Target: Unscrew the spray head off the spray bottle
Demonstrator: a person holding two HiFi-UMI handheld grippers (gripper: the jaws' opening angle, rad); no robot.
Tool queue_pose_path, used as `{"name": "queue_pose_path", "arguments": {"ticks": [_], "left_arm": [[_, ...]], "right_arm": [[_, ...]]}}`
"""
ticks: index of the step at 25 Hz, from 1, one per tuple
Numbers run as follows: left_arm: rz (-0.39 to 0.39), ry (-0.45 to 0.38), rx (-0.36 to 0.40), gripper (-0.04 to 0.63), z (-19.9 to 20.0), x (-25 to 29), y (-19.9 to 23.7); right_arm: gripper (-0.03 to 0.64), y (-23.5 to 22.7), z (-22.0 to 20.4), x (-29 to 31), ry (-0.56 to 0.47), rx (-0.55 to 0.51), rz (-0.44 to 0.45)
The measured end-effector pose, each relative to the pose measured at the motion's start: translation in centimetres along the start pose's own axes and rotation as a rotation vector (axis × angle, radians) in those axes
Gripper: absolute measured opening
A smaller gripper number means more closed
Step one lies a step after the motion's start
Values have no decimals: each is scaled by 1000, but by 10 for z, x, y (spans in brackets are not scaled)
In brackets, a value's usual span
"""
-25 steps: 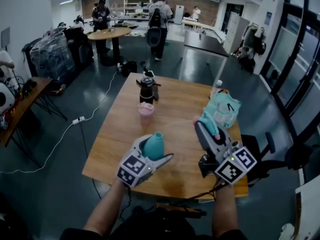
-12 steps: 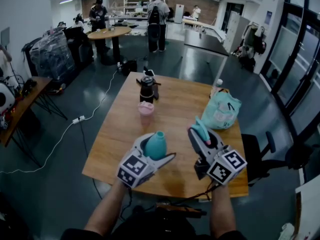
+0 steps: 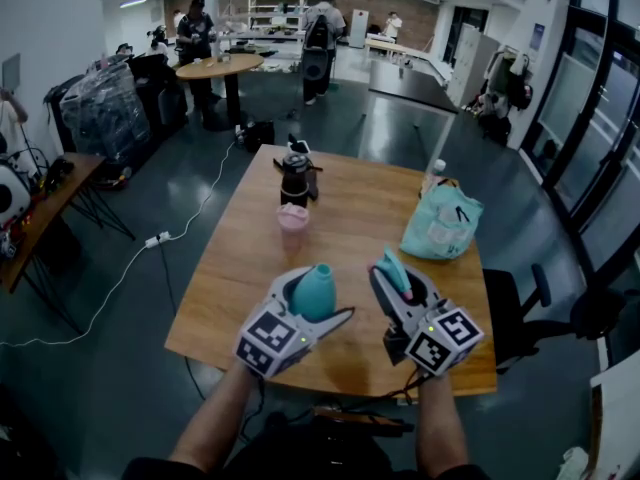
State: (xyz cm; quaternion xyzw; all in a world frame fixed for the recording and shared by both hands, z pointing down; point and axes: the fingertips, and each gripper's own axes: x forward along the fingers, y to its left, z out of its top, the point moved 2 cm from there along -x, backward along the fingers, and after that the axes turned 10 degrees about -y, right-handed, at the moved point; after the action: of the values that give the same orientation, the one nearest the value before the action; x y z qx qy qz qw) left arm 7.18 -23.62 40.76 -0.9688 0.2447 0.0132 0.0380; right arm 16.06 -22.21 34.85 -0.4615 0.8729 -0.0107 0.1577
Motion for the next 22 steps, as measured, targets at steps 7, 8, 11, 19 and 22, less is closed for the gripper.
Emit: {"name": "queue_pose_path", "arguments": {"ticks": [7, 8, 11, 19, 22], "left_arm": [[-6, 0, -2, 426, -1, 0, -3], [-6, 1, -2, 426, -1, 0, -3], [-8, 0, -2, 426, -1, 1, -3], [-6, 1, 0, 426, 0, 2, -3], [-7, 3, 1, 426, 0, 3, -2]], "right_arm": [[133, 1, -3, -2, -6, -16, 2], [133, 2, -3, -3, -4, -19, 3], [133, 1, -4, -2, -3, -22, 6], [133, 2, -4, -1, -4, -24, 9], [132, 1, -4, -1, -3, -25, 8]]}}
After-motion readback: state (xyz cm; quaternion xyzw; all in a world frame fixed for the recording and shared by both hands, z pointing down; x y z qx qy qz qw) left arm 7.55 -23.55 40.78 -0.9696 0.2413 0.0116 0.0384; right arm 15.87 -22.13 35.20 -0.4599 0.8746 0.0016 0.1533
